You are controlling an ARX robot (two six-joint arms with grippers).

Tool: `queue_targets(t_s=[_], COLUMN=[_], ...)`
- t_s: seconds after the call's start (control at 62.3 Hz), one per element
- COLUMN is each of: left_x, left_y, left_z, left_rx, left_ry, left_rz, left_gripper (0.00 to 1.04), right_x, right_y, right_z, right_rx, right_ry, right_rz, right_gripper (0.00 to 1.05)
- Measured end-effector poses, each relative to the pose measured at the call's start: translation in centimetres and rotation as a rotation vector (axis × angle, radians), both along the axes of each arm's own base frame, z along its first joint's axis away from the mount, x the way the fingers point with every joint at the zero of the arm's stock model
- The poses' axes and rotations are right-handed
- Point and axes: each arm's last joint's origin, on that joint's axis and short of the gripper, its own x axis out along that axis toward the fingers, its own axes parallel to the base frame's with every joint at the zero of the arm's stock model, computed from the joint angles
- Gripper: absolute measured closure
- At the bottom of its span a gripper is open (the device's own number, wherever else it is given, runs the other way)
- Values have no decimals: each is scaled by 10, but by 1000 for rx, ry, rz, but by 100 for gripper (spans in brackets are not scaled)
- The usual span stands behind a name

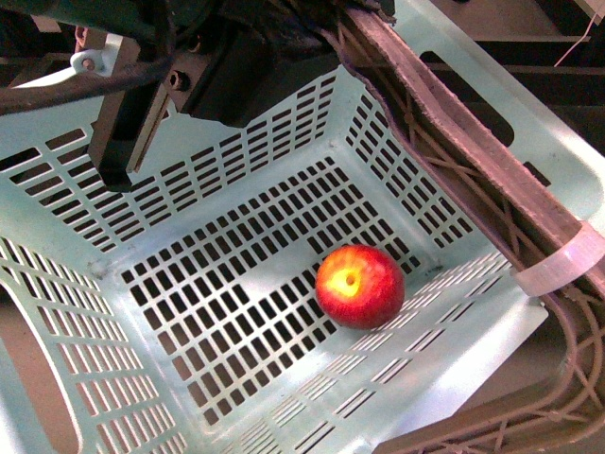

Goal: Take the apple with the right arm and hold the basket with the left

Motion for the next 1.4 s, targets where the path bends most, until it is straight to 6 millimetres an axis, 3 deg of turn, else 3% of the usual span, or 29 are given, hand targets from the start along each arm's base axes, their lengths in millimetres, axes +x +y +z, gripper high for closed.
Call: queue_targets(t_s=[0.064, 0.128, 0.465, 0.754, 1.059, 1.396], left_x=[0, 0, 0, 0, 0, 0], left_y=[0, 0, 0, 0, 0, 0], left_z=[0, 0, 0, 0, 0, 0], left_rx=[-2, -3, -1, -1, -2, -2], left_ry=[0, 2, 0, 1, 1, 1], left_rz=[-3, -1, -2, 0, -1, 0], left_gripper=[97, 97, 97, 97, 97, 97], right_x=[-14, -26, -62, -81, -95, -105], right_y=[-10, -18, -41, -57, -57, -58], right_z=[-5, -11, -37, -49, -59, -56], right_rx=[-61, -128, -204, -209, -210, -212], right_ry=[-226, -327, -332, -329, -343, -356], right_rz=[160, 191, 196, 191, 193, 191], right_gripper=[26, 40, 102, 103, 103, 103])
